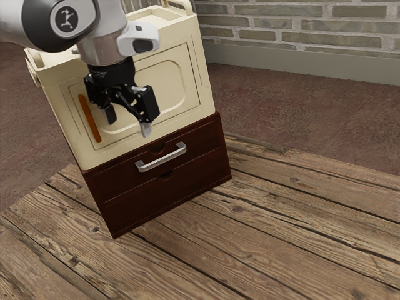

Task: Pull the drawer handle with one arm to open the drawer

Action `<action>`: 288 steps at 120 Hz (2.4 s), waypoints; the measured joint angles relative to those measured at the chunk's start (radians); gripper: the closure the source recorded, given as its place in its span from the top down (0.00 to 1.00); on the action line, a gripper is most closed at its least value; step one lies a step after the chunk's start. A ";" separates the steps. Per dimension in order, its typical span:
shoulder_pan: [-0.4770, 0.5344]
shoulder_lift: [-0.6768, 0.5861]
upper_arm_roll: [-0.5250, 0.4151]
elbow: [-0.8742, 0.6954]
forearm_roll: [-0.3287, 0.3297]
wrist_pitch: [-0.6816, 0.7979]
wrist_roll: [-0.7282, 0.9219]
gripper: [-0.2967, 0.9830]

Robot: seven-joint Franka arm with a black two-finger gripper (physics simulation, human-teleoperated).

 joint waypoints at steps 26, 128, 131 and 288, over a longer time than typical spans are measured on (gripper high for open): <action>0.001 -0.003 0.000 0.010 0.000 0.002 -0.002 0.77; -0.006 -0.079 -0.173 -0.158 0.010 0.066 -0.011 0.77; -0.001 -0.090 -0.185 -0.191 0.023 0.095 -0.011 0.77; 0.010 -0.097 -0.157 -0.513 0.226 0.587 0.057 0.65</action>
